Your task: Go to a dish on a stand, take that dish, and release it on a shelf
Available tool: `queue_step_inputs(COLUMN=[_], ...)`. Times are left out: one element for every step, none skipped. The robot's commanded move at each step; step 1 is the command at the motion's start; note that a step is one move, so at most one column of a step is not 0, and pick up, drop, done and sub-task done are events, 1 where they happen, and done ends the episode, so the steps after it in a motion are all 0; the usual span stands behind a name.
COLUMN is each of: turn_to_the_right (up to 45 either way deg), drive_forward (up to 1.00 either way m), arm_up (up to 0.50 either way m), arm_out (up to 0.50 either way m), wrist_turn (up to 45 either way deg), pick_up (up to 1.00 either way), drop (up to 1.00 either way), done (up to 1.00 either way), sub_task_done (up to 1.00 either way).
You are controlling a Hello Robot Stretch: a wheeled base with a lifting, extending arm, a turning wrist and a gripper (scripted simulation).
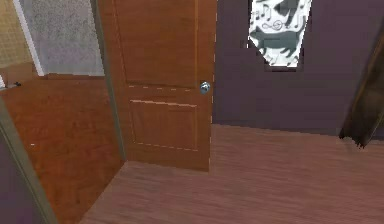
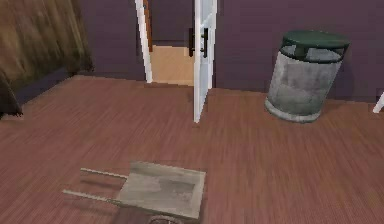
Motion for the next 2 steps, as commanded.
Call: queue_step_inputs(turn_to_the_right=[15.0,0.0], drive_forward=[0.0,1.0], arm_up=[0.0,0.0], arm_out=[0.0,0.0], wrist_turn=[0.0,0.0], pick_up=[0.0,0.0], drop=[0.0,0.0], done=[0.0,0.0], sub_task_done=[0.0,0.0])
